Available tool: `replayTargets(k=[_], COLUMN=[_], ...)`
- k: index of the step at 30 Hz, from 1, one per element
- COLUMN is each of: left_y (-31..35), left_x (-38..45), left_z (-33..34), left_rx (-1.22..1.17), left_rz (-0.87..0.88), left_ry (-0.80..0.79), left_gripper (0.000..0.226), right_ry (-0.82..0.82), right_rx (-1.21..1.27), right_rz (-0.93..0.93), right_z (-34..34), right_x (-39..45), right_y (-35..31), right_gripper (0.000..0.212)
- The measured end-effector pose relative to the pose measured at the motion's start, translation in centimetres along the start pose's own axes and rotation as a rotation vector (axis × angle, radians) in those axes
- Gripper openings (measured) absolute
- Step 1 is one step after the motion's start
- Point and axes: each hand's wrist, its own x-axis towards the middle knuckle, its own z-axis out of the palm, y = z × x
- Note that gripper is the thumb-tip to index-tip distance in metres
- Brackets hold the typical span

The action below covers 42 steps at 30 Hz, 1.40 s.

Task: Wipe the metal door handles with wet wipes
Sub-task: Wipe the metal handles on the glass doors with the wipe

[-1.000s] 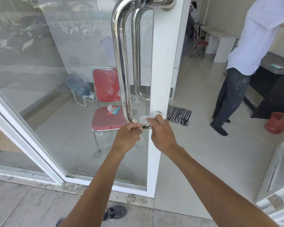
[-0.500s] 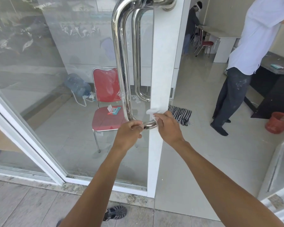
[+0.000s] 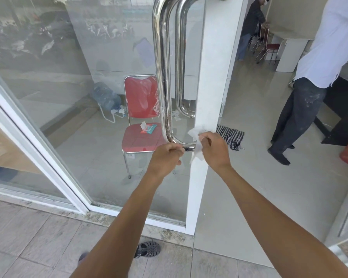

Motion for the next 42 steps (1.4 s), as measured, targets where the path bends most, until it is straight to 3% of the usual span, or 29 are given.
replayTargets(k=[3,8,12,15,18,22,25,28,31,35,39,42], left_y=[0.0,-0.4,-0.7,-1.0,-1.2,-1.2,-0.8,-0.3,0.2,0.1,-0.6,-1.0], left_x=[-0.1,-0.1,0.0,0.1,0.3,0.5,0.5,0.6,0.6,0.5,0.7,0.8], left_z=[0.3,0.6,0.2,-0.4,-1.2,-1.7,-1.4,-1.0,-0.5,-0.6,-1.1,-1.1], left_rx=[0.012,0.037,0.036,0.036,0.047,0.049,0.050,0.025,0.000,-0.012,0.005,0.005], left_rz=[-0.001,-0.002,-0.011,-0.027,-0.043,-0.043,-0.046,-0.046,-0.019,-0.007,-0.036,-0.054], left_ry=[0.003,-0.016,-0.014,-0.006,0.023,0.035,0.034,0.026,0.025,0.031,0.043,0.039], left_gripper=[0.013,0.015,0.016,0.019,0.020,0.020,0.015,0.018,0.019,0.015,0.015,0.013], right_ry=[0.005,-0.055,-0.108,-0.189,-0.227,-0.259,-0.303,-0.244,-0.151,-0.097,0.009,0.026], right_rx=[-0.019,-0.044,-0.180,-0.339,-0.401,-0.204,0.030,0.080,0.050,-0.217,-0.435,-0.420], right_rz=[0.024,-0.121,-0.041,-0.080,-0.135,-0.222,-0.164,-0.154,-0.157,-0.161,-0.361,-0.462], right_z=[0.0,0.2,-0.9,-1.1,-0.6,0.9,0.7,0.1,-0.2,-1.0,-0.1,1.5], right_x=[-0.3,-2.1,0.0,-0.2,-1.6,-3.8,-3.2,-2.4,-1.6,-0.4,-1.8,-3.2], right_y=[-0.1,-0.3,0.4,0.0,-1.0,-1.5,-1.8,-2.3,-2.5,-1.1,-0.1,-0.4], right_gripper=[0.018,0.024,0.039,0.057,0.060,0.048,0.036,0.024,0.027,0.029,0.026,0.029])
